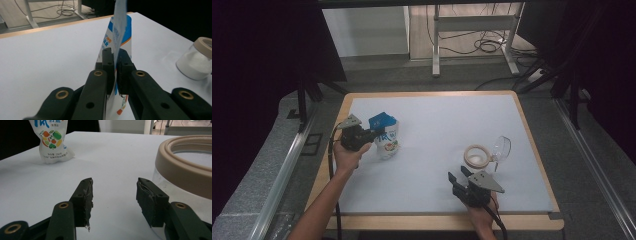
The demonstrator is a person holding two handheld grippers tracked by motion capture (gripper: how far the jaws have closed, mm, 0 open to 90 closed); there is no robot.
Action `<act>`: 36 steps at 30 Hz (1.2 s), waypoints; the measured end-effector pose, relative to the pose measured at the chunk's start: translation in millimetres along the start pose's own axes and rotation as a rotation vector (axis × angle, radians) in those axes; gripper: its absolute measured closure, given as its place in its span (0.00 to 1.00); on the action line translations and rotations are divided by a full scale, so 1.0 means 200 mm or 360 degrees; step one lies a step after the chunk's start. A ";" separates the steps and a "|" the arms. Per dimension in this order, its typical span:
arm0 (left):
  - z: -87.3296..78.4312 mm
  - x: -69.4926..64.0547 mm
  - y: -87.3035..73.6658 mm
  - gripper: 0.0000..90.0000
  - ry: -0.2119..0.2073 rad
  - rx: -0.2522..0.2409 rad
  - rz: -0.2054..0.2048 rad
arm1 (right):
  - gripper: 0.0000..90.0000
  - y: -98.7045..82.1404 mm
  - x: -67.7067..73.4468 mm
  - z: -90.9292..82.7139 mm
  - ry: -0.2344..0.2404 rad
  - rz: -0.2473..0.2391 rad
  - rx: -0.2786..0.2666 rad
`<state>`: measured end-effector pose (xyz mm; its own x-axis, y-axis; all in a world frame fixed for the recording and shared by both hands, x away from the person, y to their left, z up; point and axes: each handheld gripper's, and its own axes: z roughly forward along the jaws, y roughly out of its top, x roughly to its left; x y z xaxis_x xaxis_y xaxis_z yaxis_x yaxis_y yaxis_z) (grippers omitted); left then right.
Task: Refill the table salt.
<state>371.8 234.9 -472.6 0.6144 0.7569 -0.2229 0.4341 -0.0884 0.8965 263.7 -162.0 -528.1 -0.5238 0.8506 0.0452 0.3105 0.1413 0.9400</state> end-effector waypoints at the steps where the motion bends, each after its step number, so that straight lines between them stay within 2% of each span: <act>1: 0.00 0.00 0.00 0.96 -0.0004 -0.0002 0.0000 | 0.53 0.00 0.00 0.00 -0.0002 0.0000 -0.0002; 6: 0.01 0.00 0.00 0.93 -0.0014 0.0000 -0.0001 | 0.53 0.00 0.00 0.00 -0.0003 0.0001 -0.0003; 13: 0.02 0.01 -0.01 0.72 -0.0022 0.0015 -0.0017 | 0.53 0.00 0.00 0.00 -0.0006 0.0004 -0.0003; 27: 0.02 0.00 -0.03 0.48 -0.0011 0.0046 -0.0018 | 0.52 0.00 0.00 0.00 -0.0008 0.0002 -0.0005; 31: 0.00 -0.01 -0.05 0.44 -0.0021 0.0050 -0.0009 | 0.52 0.00 -0.01 0.00 -0.0008 0.0003 -0.0010; 32: -0.01 -0.02 -0.06 0.41 -0.0019 0.0075 0.0009 | 0.52 0.01 -0.01 -0.01 -0.0011 0.0000 -0.0014; 35: -0.02 -0.02 -0.07 0.39 -0.0040 0.0072 -0.0010 | 0.52 0.01 -0.01 -0.01 -0.0016 0.0002 -0.0022; 36: -0.03 -0.02 -0.08 0.39 -0.0017 0.0080 0.0002 | 0.52 0.01 -0.01 -0.01 -0.0016 0.0002 -0.0022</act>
<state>358.4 236.1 -483.9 0.6220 0.7497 -0.2259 0.4656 -0.1222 0.8765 263.6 -165.2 -525.8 -0.5155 0.8558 0.0432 0.3003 0.1332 0.9445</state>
